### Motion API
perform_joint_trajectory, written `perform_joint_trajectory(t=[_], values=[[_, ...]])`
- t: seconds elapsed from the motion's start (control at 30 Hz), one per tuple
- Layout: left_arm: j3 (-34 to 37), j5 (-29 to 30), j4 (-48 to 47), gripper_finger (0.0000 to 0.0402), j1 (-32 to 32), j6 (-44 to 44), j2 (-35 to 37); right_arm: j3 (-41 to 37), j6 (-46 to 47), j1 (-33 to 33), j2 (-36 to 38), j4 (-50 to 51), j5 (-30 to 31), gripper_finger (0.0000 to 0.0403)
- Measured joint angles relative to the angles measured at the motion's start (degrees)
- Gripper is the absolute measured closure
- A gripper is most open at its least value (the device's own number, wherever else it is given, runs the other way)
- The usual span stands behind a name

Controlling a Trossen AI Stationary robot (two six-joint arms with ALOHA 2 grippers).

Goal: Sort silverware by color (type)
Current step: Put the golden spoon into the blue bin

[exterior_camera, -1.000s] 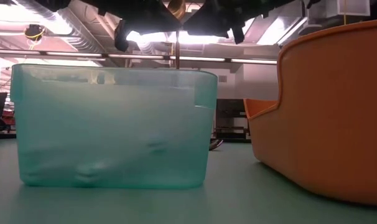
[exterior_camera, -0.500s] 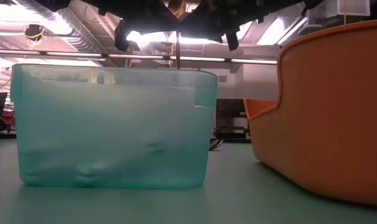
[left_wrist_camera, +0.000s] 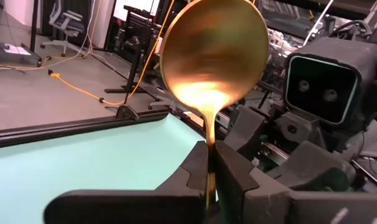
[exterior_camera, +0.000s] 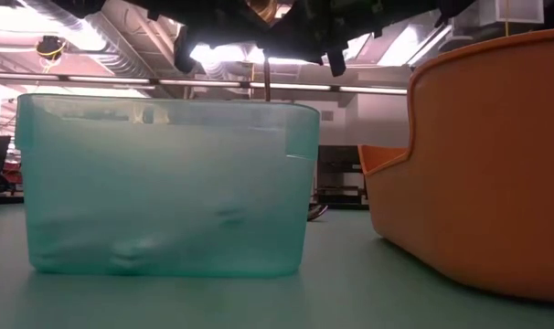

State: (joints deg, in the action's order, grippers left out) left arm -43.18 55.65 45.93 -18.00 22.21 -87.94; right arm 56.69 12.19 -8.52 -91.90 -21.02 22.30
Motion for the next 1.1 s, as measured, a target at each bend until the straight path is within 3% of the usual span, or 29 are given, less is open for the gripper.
perform_joint_trajectory(t=[0.27,0.57,1.1], values=[[0.0,-1.1,0.0,0.0394,0.0,0.0,0.0,0.0,-0.1,0.0,0.0,0.0,-0.9,0.0322],[0.0,-0.7,-0.1,0.0393,0.0,-0.2,0.0,0.0,-0.6,0.1,0.0,0.2,-0.7,0.0396],[0.0,-2.9,-0.2,0.0344,0.0,2.9,0.0,0.0,-1.8,-0.1,0.3,1.7,-0.9,0.0400]])
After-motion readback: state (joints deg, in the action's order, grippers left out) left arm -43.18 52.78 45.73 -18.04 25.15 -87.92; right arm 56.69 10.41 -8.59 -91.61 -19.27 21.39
